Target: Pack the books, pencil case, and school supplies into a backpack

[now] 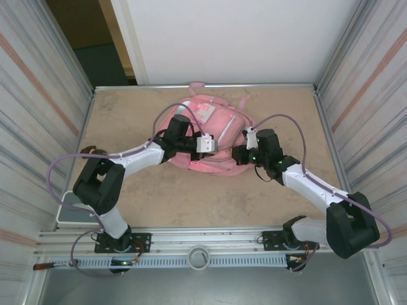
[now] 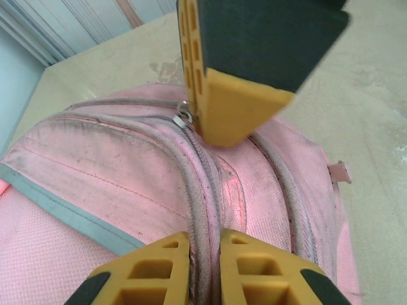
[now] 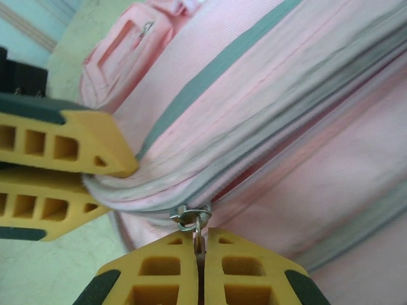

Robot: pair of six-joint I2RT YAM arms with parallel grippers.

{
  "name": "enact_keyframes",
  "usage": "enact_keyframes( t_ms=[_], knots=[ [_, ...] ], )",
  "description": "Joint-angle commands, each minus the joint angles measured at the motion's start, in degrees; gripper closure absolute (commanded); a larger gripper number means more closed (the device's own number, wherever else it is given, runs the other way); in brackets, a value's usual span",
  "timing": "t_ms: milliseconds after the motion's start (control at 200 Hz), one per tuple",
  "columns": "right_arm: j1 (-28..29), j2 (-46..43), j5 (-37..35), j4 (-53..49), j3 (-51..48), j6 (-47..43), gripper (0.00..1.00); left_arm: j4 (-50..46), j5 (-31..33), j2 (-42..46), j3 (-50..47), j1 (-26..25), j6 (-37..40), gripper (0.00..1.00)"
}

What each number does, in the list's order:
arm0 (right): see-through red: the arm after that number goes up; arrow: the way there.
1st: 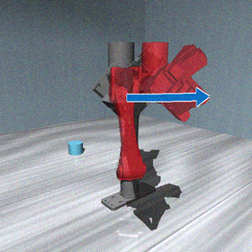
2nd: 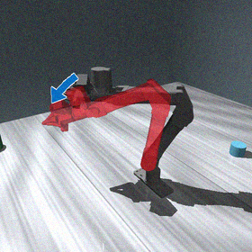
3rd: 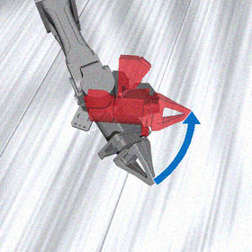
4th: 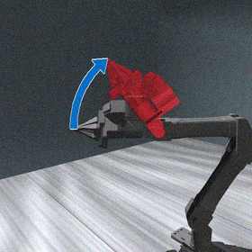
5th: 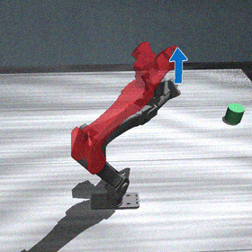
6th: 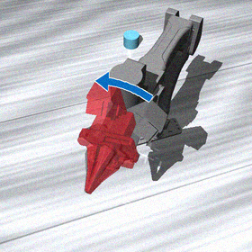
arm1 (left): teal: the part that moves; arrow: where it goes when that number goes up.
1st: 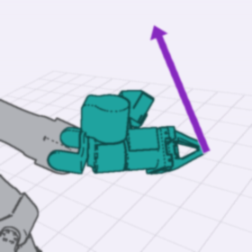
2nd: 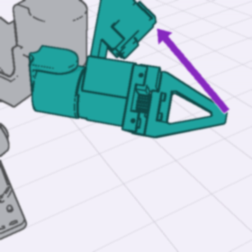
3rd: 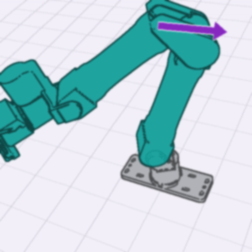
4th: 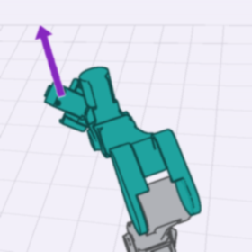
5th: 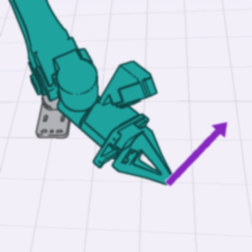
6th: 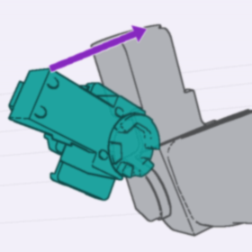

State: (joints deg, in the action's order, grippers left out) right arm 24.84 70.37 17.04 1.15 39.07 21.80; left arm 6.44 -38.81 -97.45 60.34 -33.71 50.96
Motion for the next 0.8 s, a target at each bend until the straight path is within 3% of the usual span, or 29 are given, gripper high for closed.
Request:
enact_keyframes(
  t_ms=[0, 120, 291, 336, 396, 506, 621, 797],
  knots=[
    [-3.9, 0.06, -9.87, -8.63, 2.28, -1.24, 1.0, 0.36, -2.28, 4.44, -2.44, 4.62, -2.6, 0.94],
    [-4.29, 1.55, -11.39, -9.76, 4.2, -0.74, 1.0, 1.51, -3.47, 4.9, -3.47, 6.58, -3.33, 0.93],
    [-3.7, 2.72, -7.39, -7.25, 4.73, 0.49, 1.0, 0.46, -0.66, 5.47, -3.99, 7.08, -2.88, 0.88],
    [-3.44, 2.67, -6.41, -6.59, 4.65, 0.76, 1.0, 0.46, -0.65, 6.18, -4.25, 7.0, -3.43, 0.83],
    [-2.84, 2.31, -5.64, -5.72, 4.4, 1.0, 1.0, 1.23, -0.77, 7.3, -4.71, 6.58, -5.87, 0.6],
    [-1.74, 1.67, -4.54, -3.78, 4.05, 1.88, 1.0, 1.6, 0.16, 9.26, -4.88, 3.57, -8.5, 0.46],
    [-0.68, 1.44, -3.68, -2.99, 4.4, 2.44, 1.0, 1.71, 4.36, 9.41, -4.75, -0.48, -7.07, 0.37],
    [0.9, 0.27, -3.51, -2.08, 4.01, 2.97, 1.0, -2.25, 8.46, 5.2, -0.43, -4.57, -4.89, 0.36]
  ],
)
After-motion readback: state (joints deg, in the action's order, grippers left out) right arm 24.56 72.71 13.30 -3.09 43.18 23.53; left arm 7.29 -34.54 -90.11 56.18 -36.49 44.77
